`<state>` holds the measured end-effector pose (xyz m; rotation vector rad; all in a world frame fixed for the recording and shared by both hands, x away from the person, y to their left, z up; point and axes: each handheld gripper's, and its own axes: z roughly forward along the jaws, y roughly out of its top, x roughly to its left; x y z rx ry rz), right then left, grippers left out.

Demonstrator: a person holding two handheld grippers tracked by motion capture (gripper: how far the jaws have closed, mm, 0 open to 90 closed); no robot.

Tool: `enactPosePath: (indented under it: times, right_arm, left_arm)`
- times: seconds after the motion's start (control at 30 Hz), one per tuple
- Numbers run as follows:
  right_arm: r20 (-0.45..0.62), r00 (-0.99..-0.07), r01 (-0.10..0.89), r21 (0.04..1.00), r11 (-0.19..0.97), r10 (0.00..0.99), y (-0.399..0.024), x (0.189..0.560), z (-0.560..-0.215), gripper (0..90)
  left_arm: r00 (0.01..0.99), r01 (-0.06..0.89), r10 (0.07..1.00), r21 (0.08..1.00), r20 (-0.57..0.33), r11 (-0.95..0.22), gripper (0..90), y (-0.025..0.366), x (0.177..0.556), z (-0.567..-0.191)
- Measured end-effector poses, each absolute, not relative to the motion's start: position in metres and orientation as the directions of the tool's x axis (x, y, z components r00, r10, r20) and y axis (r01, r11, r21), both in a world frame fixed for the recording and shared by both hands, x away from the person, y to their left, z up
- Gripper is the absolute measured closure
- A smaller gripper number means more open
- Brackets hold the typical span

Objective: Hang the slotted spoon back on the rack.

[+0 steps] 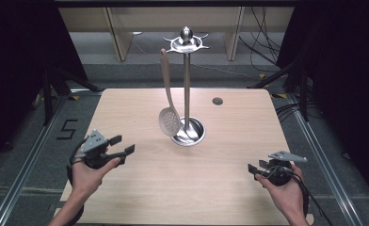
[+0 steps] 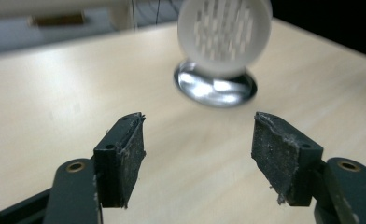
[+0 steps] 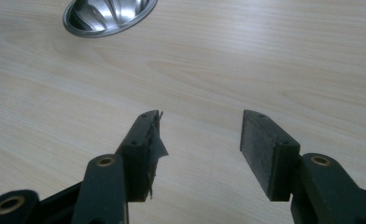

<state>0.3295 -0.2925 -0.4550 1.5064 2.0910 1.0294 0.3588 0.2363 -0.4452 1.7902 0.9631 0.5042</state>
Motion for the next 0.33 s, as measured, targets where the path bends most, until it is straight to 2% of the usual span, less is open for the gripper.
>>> enactPosePath:
  times: [0.03, 0.07, 0.13, 0.17, 0.33]
  right_arm:
    - [0.105, -0.375, 0.649, 0.739, 0.18, 0.921, -0.2933, 0.3299, -0.4557, 48.2]
    - [0.157, -0.344, 0.681, 0.72, 0.131, 0.926, -0.2893, 0.328, -0.4543, 48.2]
    - [0.167, -0.346, 0.683, 0.719, 0.126, 0.923, -0.2883, 0.3283, -0.4549, 48.2]
    - [0.139, -0.369, 0.666, 0.729, 0.157, 0.919, -0.2906, 0.3302, -0.4557, 48.2]
    - [0.139, -0.375, 0.662, 0.733, 0.159, 0.917, -0.2908, 0.3308, -0.4562, 48.1]
  left_arm:
    - [0.587, 0.412, 0.802, 0.894, -0.114, -0.175, 34.2, 0.2373, 0.3567, -0.4503]
    - [0.587, 0.412, 0.802, 0.894, -0.114, -0.175, 34.3, 0.2373, 0.3567, -0.4503]
    - [0.571, 0.424, 0.811, 0.891, -0.125, -0.161, 34.5, 0.243, 0.356, -0.4541]
    - [0.562, 0.421, 0.818, 0.893, -0.122, -0.156, 34.5, 0.2435, 0.3562, -0.4536]
    - [0.559, 0.432, 0.819, 0.888, -0.127, -0.157, 34.5, 0.2435, 0.3578, -0.4565]
